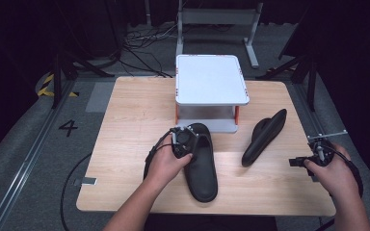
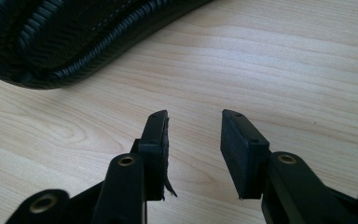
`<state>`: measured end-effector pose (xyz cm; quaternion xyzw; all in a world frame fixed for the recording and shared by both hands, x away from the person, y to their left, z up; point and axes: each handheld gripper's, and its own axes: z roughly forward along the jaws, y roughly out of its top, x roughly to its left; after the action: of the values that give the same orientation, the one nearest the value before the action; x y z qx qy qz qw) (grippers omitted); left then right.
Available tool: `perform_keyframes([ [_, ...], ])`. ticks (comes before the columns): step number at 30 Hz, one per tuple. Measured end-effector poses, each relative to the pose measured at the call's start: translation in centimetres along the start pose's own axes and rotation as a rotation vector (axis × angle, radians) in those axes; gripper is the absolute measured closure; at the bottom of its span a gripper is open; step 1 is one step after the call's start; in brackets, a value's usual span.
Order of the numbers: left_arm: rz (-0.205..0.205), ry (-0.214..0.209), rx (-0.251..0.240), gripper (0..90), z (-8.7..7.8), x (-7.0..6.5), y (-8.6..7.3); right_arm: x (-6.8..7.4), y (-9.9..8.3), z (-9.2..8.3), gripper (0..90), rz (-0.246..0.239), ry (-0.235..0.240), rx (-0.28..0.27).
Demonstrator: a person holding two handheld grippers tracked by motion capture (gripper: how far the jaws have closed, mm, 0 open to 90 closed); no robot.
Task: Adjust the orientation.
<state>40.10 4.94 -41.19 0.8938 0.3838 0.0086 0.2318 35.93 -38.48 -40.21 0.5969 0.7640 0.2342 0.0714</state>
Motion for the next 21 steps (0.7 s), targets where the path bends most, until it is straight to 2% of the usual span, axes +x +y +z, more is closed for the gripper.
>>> perform_keyframes([
  [4,0.010,-0.014,0.010,58.6,-0.3,0.5,-0.5,0.1,0.1,0.1,62.9,-0.004,0.003,0.003],
  [8,0.042,-0.035,0.017,57.9,-0.2,0.9,-0.4,0.1,0.1,0.1,62.7,-0.007,0.000,-0.001],
  [11,0.086,-0.034,0.011,58.3,0.0,1.2,0.1,0.2,0.1,0.1,62.4,-0.007,-0.002,-0.003],
  [15,0.089,-0.027,0.014,57.8,0.0,1.1,0.4,0.1,-0.2,0.2,62.3,-0.009,-0.003,0.001],
  [17,0.097,-0.019,0.003,55.0,-0.1,1.1,0.4,0.0,-0.4,0.1,62.2,-0.003,-0.004,0.001],
  [21,0.090,0.001,-0.061,39.4,-1.1,1.5,0.3,-0.3,-0.6,-0.3,61.5,0.009,-0.013,-0.015],
])
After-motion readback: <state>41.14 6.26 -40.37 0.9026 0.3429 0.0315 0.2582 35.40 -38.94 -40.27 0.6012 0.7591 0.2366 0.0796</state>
